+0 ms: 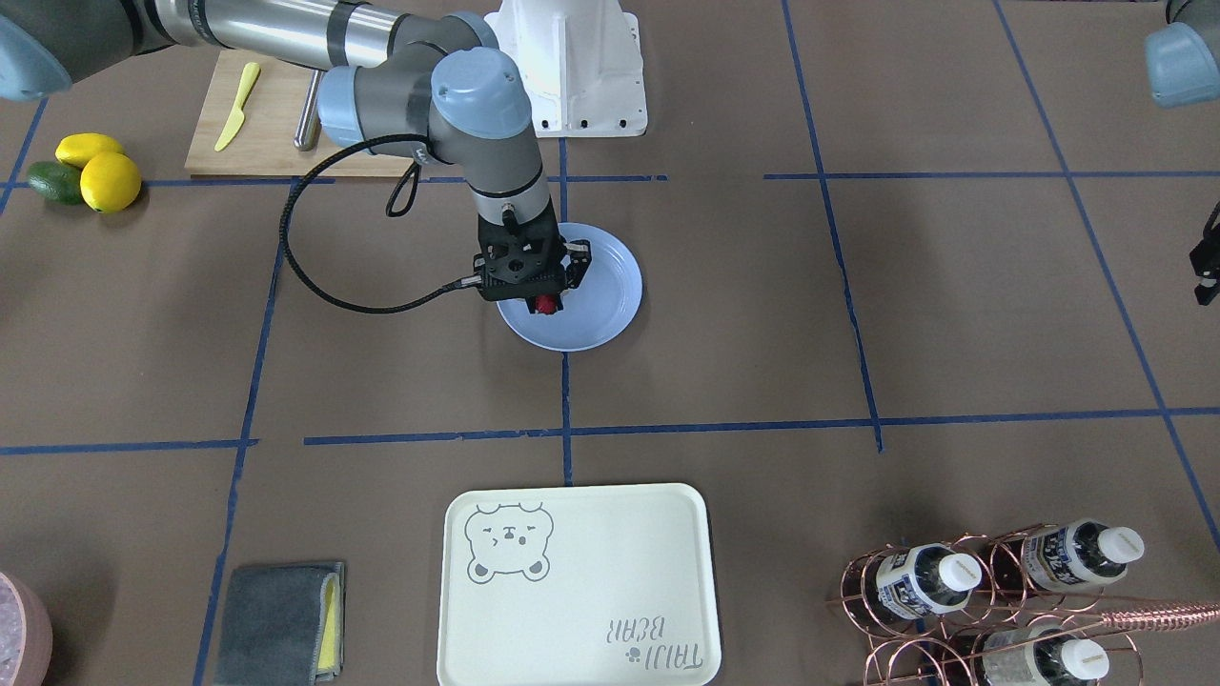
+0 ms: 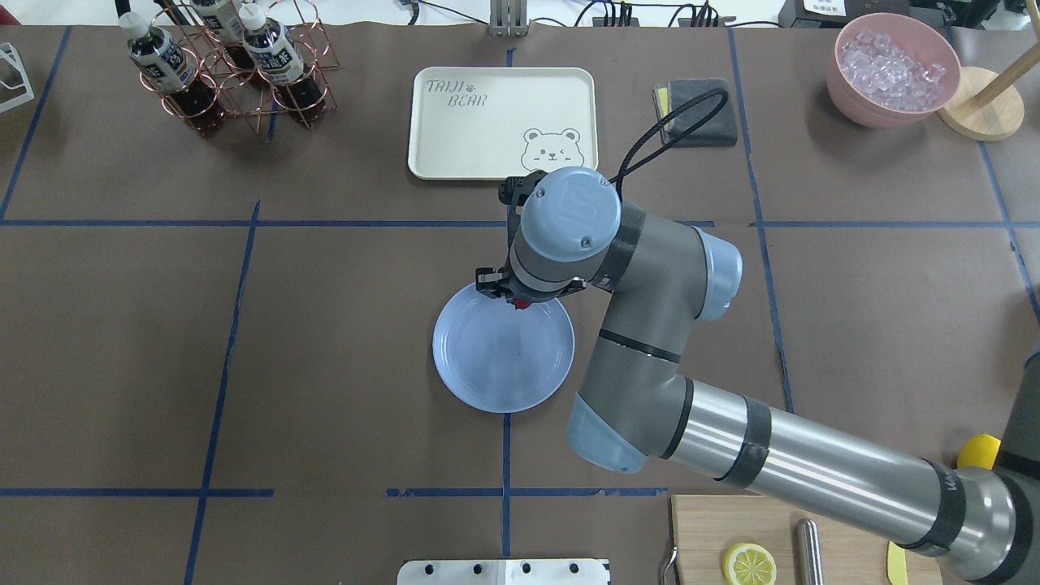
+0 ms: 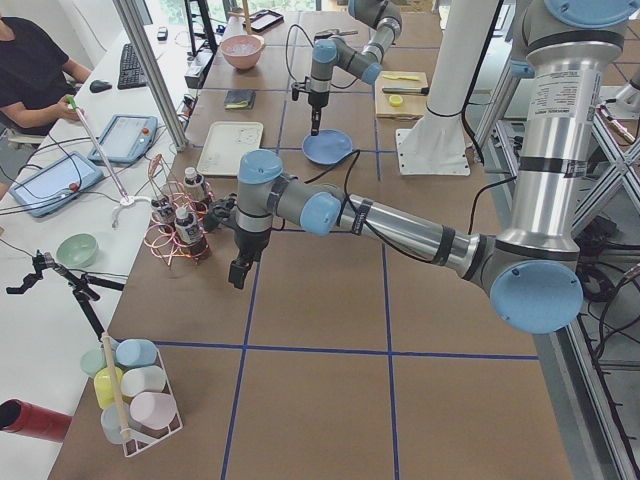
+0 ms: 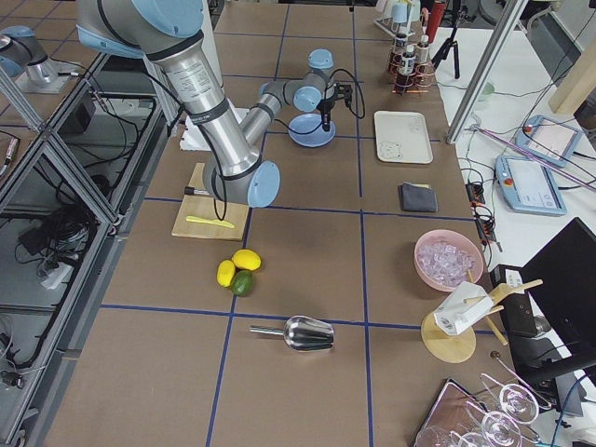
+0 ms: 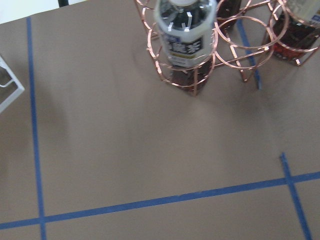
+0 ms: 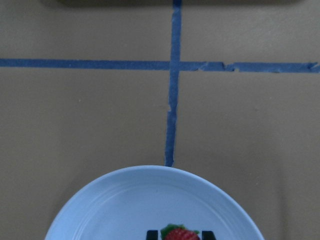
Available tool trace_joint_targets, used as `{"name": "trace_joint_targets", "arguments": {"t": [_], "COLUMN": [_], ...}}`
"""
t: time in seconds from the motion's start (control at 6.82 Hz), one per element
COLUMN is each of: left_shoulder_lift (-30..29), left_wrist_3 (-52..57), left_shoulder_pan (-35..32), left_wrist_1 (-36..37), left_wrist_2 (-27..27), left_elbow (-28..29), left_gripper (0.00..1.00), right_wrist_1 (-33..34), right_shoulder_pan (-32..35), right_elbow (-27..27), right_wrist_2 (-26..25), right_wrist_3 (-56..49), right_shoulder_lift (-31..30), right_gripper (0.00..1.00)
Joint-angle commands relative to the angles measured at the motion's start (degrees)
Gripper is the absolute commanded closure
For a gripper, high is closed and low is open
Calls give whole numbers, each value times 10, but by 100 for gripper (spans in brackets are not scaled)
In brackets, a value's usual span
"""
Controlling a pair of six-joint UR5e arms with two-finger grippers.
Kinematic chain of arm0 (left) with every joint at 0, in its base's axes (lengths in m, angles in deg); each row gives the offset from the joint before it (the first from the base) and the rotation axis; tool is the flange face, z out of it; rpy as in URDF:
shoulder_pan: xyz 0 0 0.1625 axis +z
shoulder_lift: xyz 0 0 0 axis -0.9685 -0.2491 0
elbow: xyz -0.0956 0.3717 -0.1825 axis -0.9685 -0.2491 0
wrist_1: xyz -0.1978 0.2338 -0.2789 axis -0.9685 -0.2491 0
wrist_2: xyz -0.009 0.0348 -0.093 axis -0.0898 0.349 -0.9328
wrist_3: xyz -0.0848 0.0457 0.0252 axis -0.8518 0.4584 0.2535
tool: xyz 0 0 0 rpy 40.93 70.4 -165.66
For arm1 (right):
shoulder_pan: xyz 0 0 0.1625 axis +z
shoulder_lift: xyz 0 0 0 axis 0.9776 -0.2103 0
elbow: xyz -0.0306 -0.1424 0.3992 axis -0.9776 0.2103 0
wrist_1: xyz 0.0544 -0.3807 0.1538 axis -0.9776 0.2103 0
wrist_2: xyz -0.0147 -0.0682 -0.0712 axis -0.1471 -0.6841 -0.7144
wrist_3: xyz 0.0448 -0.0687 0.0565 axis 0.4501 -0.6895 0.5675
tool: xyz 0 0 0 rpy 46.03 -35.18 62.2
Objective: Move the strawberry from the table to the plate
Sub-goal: 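Lower the strawberry onto the plate and open the right gripper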
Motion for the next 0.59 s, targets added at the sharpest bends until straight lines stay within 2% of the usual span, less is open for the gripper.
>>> {"name": "trace_joint_targets", "arguments": {"t": [0.0, 0.29, 0.44], "left_shoulder_lift": [1, 1, 1], "left_wrist_3": [31, 31, 31], "left_shoulder_pan": [-26, -27, -27], "left_wrist_1": [1, 1, 1], "left_wrist_2": [-1, -1, -1], "left_elbow": [13, 13, 14], "left_gripper": [0, 0, 0], "right_wrist_1": [1, 1, 2], "right_shoulder_pan": [-27, -30, -30], "right_elbow": [34, 55, 55], "right_wrist_2": [-15, -15, -13], "right_wrist_3": [2, 2, 23], "right_shoulder_lift": [21, 27, 33], "right_gripper": [100, 100, 83]}}
